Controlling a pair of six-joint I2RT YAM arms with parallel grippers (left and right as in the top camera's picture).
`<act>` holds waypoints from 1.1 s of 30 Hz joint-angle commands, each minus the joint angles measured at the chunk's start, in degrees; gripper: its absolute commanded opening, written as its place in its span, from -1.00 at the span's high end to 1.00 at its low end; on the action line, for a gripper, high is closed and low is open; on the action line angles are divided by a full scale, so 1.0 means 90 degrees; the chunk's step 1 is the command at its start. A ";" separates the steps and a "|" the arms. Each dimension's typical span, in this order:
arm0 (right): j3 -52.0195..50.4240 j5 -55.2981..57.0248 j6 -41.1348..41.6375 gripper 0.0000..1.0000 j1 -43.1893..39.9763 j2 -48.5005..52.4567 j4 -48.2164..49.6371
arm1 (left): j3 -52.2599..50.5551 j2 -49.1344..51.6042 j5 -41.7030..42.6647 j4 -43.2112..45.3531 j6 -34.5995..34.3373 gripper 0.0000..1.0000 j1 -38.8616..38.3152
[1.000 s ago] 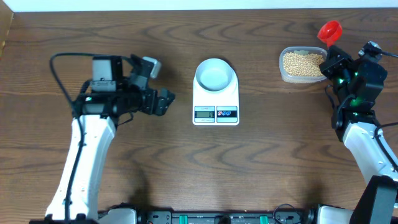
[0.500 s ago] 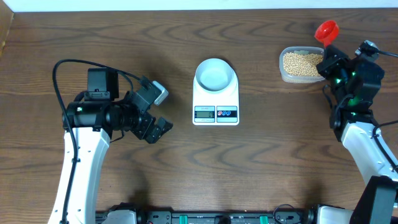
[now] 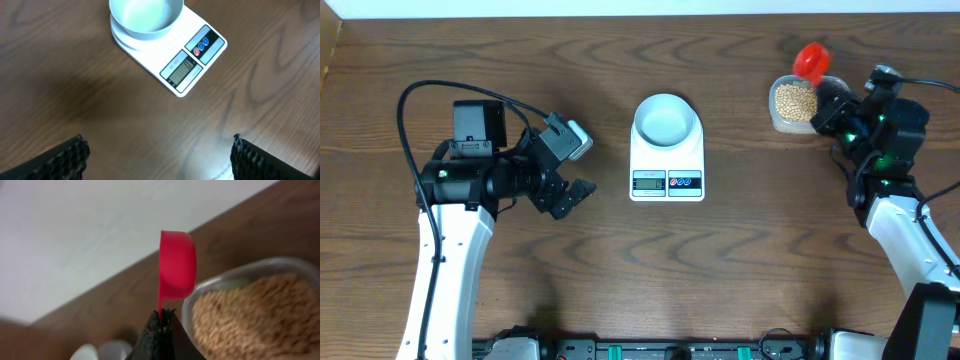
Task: Scoop item into bowl and weigh 50g on scale
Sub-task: 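Lower the red scoop with the right gripper into the soybean tub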
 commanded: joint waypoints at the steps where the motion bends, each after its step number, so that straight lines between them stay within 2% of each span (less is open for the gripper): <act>1: 0.0092 -0.1209 -0.0204 0.98 -0.0177 -0.0066 0.0027 | 0.0141 -0.0041 0.0085 0.0051 0.0107 -0.86 0.0034; 33: 0.0092 -0.1144 -0.0306 0.98 -0.0381 -0.0063 0.0221 | 0.0143 -0.0041 0.0209 -0.0129 0.0129 -0.86 0.0034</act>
